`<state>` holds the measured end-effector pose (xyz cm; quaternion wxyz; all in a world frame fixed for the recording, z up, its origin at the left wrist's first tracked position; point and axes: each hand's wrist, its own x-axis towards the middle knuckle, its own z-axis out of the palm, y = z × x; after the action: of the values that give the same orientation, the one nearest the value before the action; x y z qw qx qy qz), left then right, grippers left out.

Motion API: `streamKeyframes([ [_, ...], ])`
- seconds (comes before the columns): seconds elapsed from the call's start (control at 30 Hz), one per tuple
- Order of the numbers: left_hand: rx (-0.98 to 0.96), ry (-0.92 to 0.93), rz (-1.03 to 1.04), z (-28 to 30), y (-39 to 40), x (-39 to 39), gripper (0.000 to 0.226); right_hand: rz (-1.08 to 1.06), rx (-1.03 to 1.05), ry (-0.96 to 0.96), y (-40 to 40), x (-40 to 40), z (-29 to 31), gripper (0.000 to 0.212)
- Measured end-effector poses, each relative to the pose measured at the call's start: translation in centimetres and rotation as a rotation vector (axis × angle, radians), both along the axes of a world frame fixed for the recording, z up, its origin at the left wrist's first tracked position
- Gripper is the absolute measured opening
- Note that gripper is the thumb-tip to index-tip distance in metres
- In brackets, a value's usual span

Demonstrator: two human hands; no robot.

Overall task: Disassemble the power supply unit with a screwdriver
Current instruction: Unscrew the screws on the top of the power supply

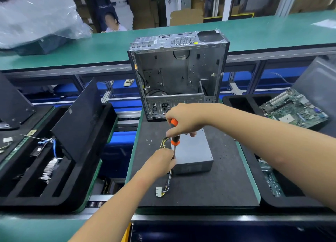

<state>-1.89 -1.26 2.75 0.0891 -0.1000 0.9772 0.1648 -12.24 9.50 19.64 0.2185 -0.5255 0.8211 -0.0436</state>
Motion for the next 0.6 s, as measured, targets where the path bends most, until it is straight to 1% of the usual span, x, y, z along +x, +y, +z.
streamKeyframes([
  [0.07, 0.001, -0.013, 0.000, -0.2, 0.1, 0.1, 0.017, 0.004, -0.026, 0.008, 0.2, 0.1, 0.0, 0.028],
  [0.2, 0.010, -0.012, 0.005, -0.1, 0.1, 0.2, 0.021, 0.040, -0.067, 0.004, 0.5, 0.1, 0.0, 0.016],
  [0.3, -0.025, -0.001, 0.011, -0.2, 0.1, 0.5, 0.030, 0.095, -0.044, 0.035, 0.3, 0.0, 0.2, 0.018],
  [0.33, -0.034, -0.002, 0.012, -0.3, 0.2, 0.6, 0.030, 0.101, -0.033, 0.047, 0.3, -0.1, 0.2, 0.018],
  [0.43, -0.097, 0.028, -0.051, -0.5, 0.4, 0.5, 0.023, 0.069, -0.031, 0.071, 0.5, -0.8, 0.4, 0.017],
  [0.5, -0.169, 0.045, -0.105, -0.5, 0.4, 0.3, 0.019, 0.015, -0.082, 0.059, 1.0, -1.4, 0.7, 0.014],
  [0.6, -0.282, -0.010, -0.189, -0.5, 0.8, 0.1, 0.017, -0.049, -0.136, 0.070, 1.5, -2.1, 1.0, 0.014],
])
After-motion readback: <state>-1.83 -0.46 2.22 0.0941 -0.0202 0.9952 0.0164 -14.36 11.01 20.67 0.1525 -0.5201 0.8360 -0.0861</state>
